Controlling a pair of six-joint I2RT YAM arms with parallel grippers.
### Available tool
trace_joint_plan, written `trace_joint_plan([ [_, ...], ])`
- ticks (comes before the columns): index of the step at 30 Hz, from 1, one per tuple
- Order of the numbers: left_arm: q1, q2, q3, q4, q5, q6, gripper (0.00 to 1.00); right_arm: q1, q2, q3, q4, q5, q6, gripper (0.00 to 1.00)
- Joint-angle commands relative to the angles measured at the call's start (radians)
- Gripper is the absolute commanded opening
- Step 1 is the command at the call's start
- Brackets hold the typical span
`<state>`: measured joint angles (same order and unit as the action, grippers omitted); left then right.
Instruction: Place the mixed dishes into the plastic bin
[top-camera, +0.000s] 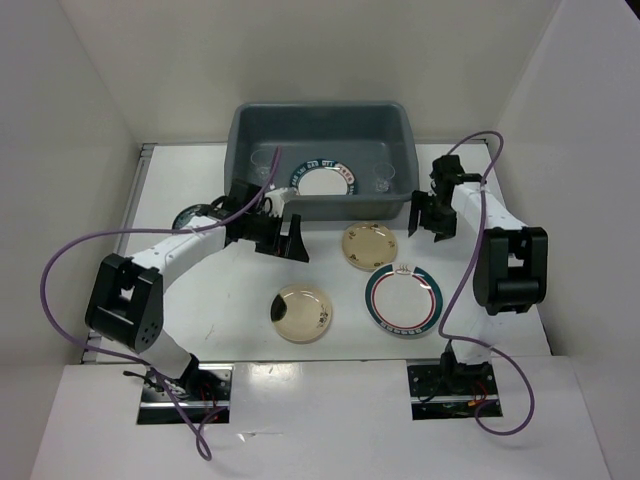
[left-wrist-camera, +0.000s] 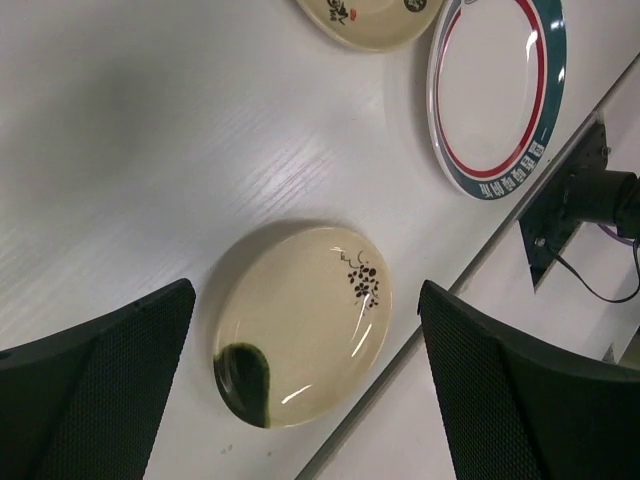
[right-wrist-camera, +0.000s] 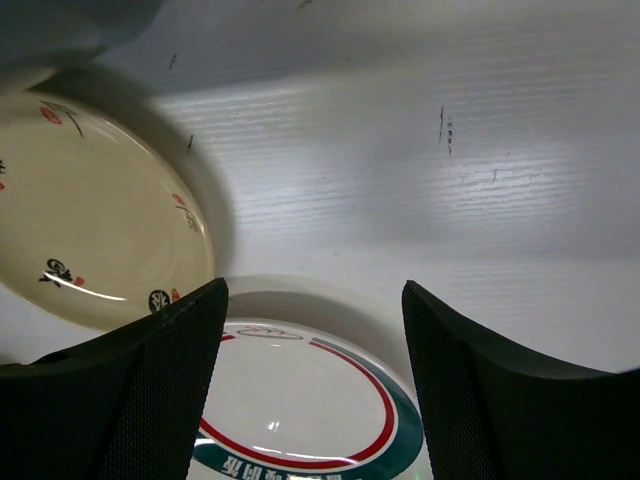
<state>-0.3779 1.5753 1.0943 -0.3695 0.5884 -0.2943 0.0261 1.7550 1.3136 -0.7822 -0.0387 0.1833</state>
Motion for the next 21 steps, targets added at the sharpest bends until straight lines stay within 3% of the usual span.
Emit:
trace_joint_plan([
  [1, 0.004, -0.026, 0.018, 0.035, 0.002, 0.003, 1.0, -0.038, -0.015, -0.019, -0.023, -0.056, -0.018, 0.76],
  [9, 0.004, 0.054, 0.078, 0.05, 0.031, -0.006, 0.99, -0.048, -0.015, -0.085, -0.057, -0.041, 0.047, 0.74],
  [11, -0.028, 0.086, 0.102, 0.05, 0.042, -0.006, 0.87, -0.048, 0.004, -0.059, -0.068, 0.008, 0.059, 0.7],
  [12, -0.044, 0.125, 0.13, 0.05, 0.042, -0.006, 0.74, -0.048, 0.004, -0.047, -0.068, 0.022, 0.074, 0.7],
  [14, -0.109, 0.166, 0.154, 0.04, 0.051, 0.013, 0.66, -0.069, 0.004, -0.047, -0.068, 0.049, 0.096, 0.7],
  [21, -0.306, 0.238, 0.197, 0.046, -0.025, -0.04, 0.82, -0.104, -0.178, -0.109, 0.02, 0.022, 0.166, 0.7],
])
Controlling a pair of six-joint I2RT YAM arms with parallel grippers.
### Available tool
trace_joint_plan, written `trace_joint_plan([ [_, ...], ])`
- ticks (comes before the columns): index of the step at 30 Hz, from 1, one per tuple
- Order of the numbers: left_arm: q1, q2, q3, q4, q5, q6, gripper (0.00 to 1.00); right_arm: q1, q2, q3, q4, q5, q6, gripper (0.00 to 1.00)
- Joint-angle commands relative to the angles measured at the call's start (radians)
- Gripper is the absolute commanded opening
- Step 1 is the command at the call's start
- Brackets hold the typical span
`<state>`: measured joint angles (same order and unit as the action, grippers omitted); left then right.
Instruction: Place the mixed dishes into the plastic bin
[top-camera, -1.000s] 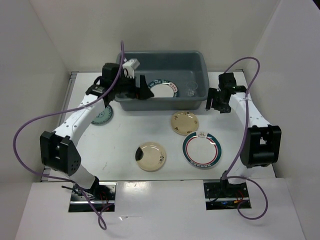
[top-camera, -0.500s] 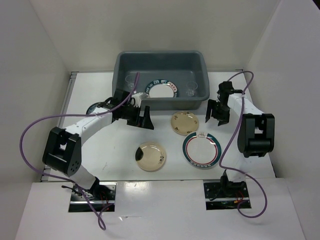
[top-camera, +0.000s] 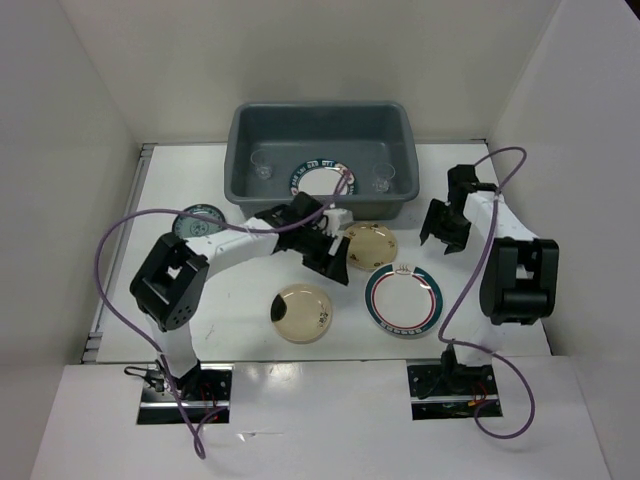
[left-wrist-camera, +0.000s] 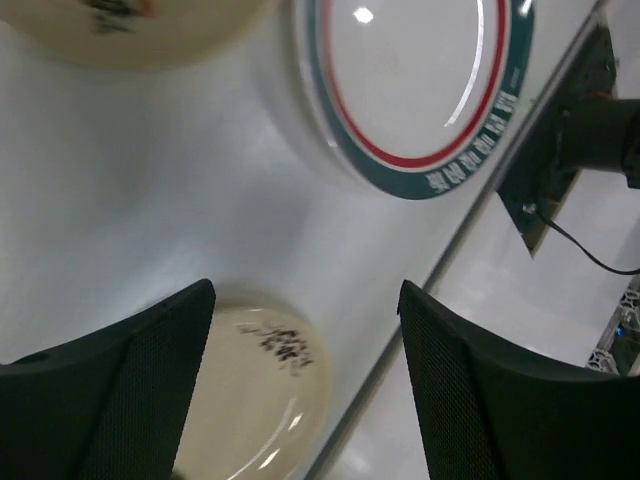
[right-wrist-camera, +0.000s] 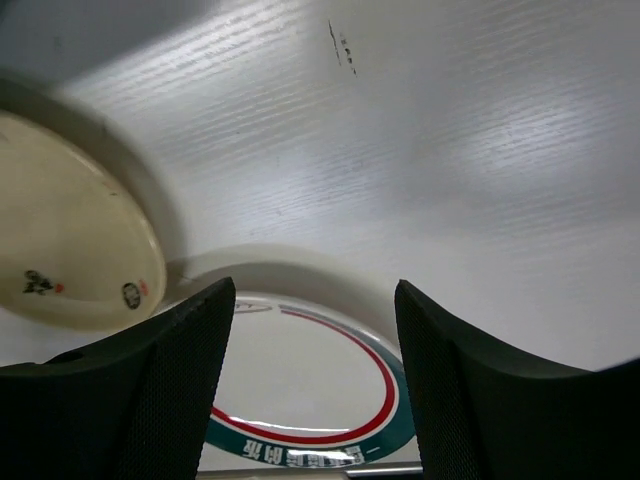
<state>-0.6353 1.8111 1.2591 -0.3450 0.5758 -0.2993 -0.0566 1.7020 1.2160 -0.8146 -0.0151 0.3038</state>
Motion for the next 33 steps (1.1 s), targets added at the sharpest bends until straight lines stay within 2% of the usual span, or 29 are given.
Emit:
trace_joint_plan([
  [1, -0.076, 0.002, 0.02, 0.032, -0.034, -0.061, 0.82, -0.022, -0.184, -0.021, 0.061, -0.011, 0.057, 0.7],
  [5, -0.11, -0.074, -0.079, 0.121, -0.135, -0.204, 0.83, -0.035, -0.297, -0.021, 0.075, -0.034, 0.066, 0.7],
  [9, -0.144, -0.165, -0.179, 0.19, -0.311, -0.352, 0.82, -0.035, -0.364, -0.03, 0.084, -0.068, 0.066, 0.7],
  [12, -0.184, -0.174, -0.243, 0.25, -0.375, -0.46, 0.81, -0.035, -0.407, -0.05, 0.113, -0.117, 0.087, 0.7],
  [13, -0.197, -0.174, -0.256, 0.267, -0.436, -0.486, 0.8, -0.035, -0.418, -0.064, 0.114, -0.132, 0.087, 0.69],
  [16, -0.24, -0.165, -0.257, 0.356, -0.5, -0.567, 0.8, -0.011, -0.458, -0.088, 0.137, -0.152, 0.097, 0.69],
  [21, -0.322, -0.115, -0.247, 0.457, -0.626, -0.708, 0.7, 0.027, -0.527, -0.122, 0.137, -0.171, 0.097, 0.69],
  [24, -0.348, -0.078, -0.256, 0.491, -0.683, -0.777, 0.57, 0.052, -0.556, -0.122, 0.124, -0.171, 0.097, 0.69],
  [31, -0.414, -0.007, -0.207, 0.465, -0.742, -0.836, 0.56, 0.084, -0.605, -0.122, 0.106, -0.14, 0.087, 0.69],
  [33, -0.414, 0.017, -0.23, 0.489, -0.742, -0.85, 0.5, 0.095, -0.605, -0.122, 0.106, -0.14, 0.087, 0.69],
])
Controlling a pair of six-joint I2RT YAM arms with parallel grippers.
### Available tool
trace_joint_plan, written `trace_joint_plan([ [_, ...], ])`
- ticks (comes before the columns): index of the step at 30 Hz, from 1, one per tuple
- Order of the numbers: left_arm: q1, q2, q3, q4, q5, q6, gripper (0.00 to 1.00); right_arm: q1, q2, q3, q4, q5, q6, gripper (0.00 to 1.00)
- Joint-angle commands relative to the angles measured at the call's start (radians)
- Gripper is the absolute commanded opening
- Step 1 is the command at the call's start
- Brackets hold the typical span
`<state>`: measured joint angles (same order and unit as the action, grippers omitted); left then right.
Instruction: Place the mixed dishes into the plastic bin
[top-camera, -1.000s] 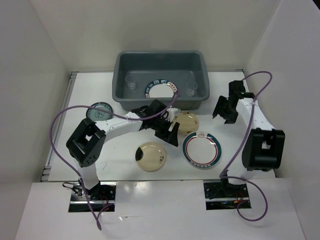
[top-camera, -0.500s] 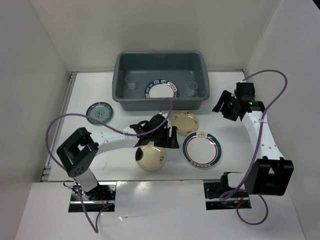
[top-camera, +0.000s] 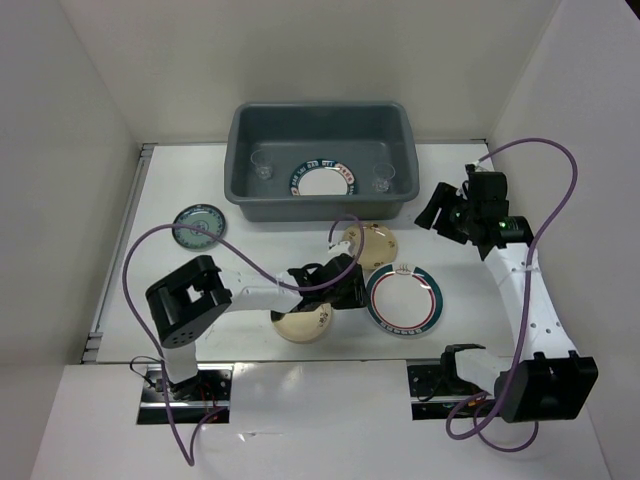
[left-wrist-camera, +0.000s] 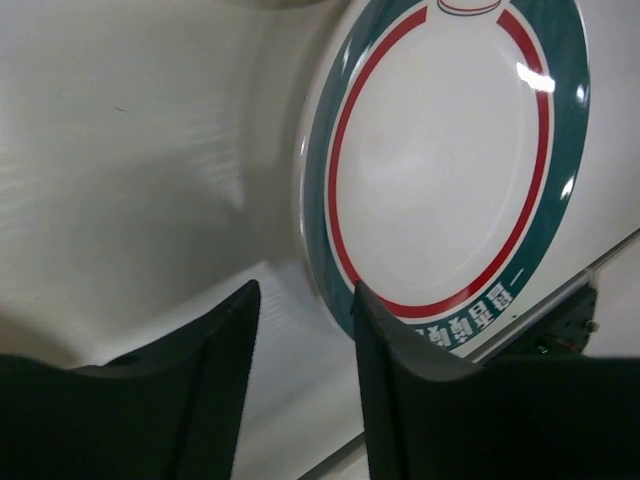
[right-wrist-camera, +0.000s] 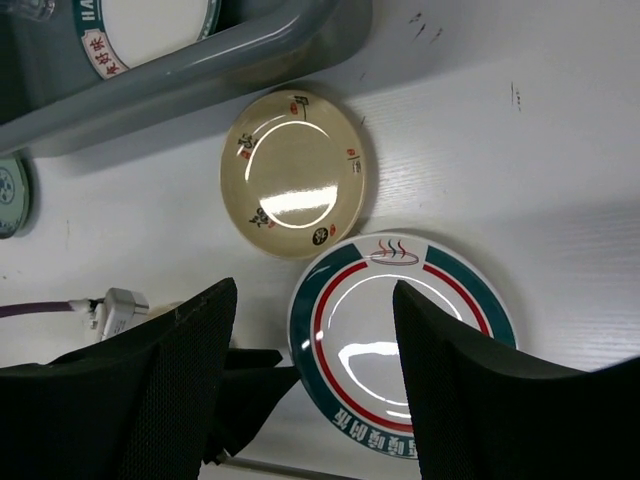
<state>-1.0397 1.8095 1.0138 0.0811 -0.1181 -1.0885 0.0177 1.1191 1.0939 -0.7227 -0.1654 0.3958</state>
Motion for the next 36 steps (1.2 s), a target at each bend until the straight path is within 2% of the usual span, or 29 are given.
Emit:
trace_joint_plan([
  [1, -0.01, 0.019, 0.016, 0.074, -0.048, -0.06, 0.47, 0.021, -0.022, 0.0, 0.014, 0.01, -0.005, 0.69],
  [10, -0.01, 0.148, 0.028, 0.15, 0.032, -0.099, 0.31, 0.03, -0.041, -0.018, 0.014, 0.021, -0.005, 0.69],
  [11, -0.01, 0.157, 0.028, 0.16, 0.041, -0.099, 0.27, 0.03, -0.05, -0.019, 0.014, 0.021, -0.005, 0.69],
  [12, -0.01, 0.171, 0.037, 0.16, 0.041, -0.099, 0.17, 0.03, -0.05, -0.019, 0.014, 0.032, -0.005, 0.69],
  [14, -0.01, 0.171, 0.048, 0.137, 0.051, -0.099, 0.04, 0.03, -0.05, -0.019, 0.014, 0.032, -0.005, 0.69],
  [15, -0.01, 0.171, 0.048, 0.125, 0.041, -0.099, 0.0, 0.03, -0.05, -0.019, 0.014, 0.041, -0.005, 0.69],
  [23, -0.01, 0.002, 0.129, -0.026, 0.132, 0.074, 0.0, 0.03, -0.08, 0.06, -0.007, 0.125, -0.005, 0.69],
  [27, -0.01, -0.078, 0.213, -0.098, 0.091, 0.154, 0.0, 0.03, -0.122, 0.15, -0.026, 0.159, 0.006, 0.73],
  [30, 0.041, -0.078, 0.339, -0.15, 0.055, 0.209, 0.0, 0.03, -0.122, 0.242, -0.049, 0.187, 0.006, 0.79],
  [36, 0.259, -0.032, 0.567, -0.199, 0.046, 0.3, 0.0, 0.03, -0.122, 0.394, -0.08, 0.273, -0.003, 0.85],
])
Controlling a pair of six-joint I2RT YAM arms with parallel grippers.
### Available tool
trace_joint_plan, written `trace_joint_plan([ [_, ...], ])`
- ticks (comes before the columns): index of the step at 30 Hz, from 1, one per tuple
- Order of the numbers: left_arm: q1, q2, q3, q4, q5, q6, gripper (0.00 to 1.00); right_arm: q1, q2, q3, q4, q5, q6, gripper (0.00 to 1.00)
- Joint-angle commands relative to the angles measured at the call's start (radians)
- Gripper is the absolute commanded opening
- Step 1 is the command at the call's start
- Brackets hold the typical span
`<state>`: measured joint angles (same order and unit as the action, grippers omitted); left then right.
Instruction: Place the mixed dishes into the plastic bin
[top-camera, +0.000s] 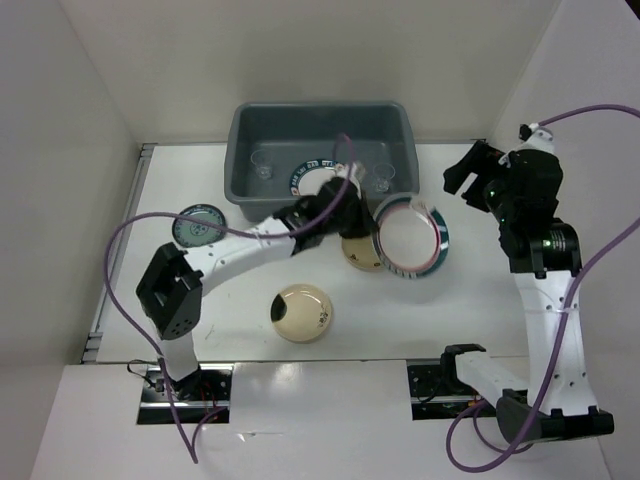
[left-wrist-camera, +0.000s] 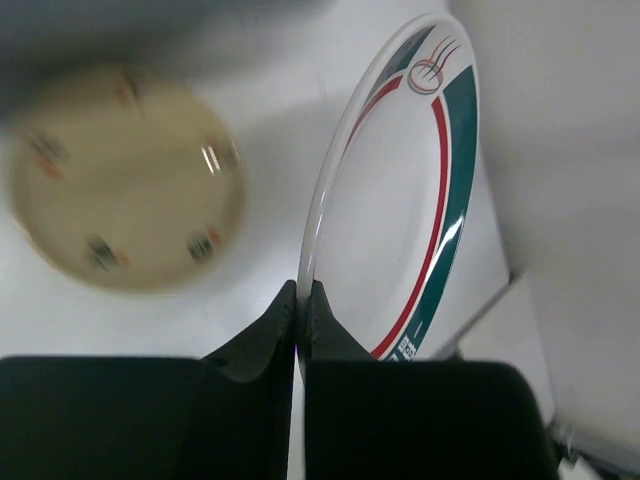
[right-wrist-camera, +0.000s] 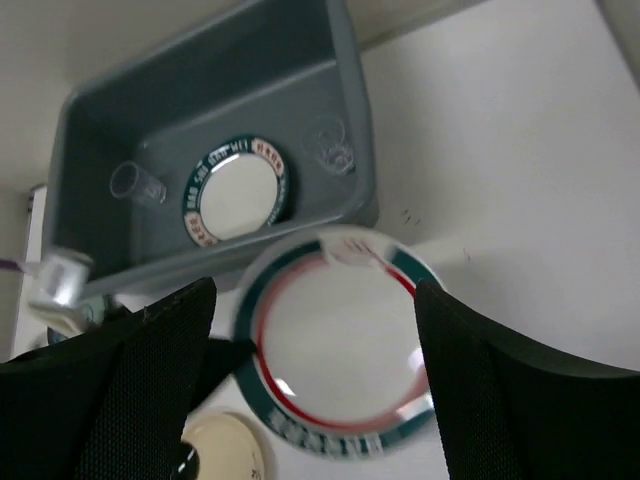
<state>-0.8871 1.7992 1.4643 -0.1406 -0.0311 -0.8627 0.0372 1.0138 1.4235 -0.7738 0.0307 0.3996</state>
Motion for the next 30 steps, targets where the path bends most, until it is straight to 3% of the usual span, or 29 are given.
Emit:
trace_joint_plan([
  [1, 0.137, -0.012, 0.149, 0.013, -0.041, 0.089, 0.0, 0.01, -0.027, 0.084, -0.028, 0.112, -0.018, 0.85],
  [3, 0.233, 0.006, 0.238, 0.003, -0.041, 0.09, 0.0, 0.01, -0.037, 0.094, -0.028, 0.165, -0.018, 0.91],
  [8, 0.457, 0.104, 0.358, 0.024, -0.041, 0.087, 0.0, 0.01, -0.056, 0.054, -0.01, 0.218, -0.018, 0.93],
  [12, 0.557, 0.225, 0.473, 0.01, -0.02, 0.076, 0.0, 0.01, -0.066, 0.0, 0.036, 0.195, -0.007, 0.94],
  [19, 0.648, 0.382, 0.524, 0.019, 0.033, 0.028, 0.0, 0.001, -0.006, -0.043, 0.059, 0.184, 0.011, 0.94],
  [30, 0.648, 0.497, 0.55, 0.001, 0.118, 0.028, 0.0, 0.001, 0.071, -0.066, 0.1, 0.184, 0.021, 0.94],
])
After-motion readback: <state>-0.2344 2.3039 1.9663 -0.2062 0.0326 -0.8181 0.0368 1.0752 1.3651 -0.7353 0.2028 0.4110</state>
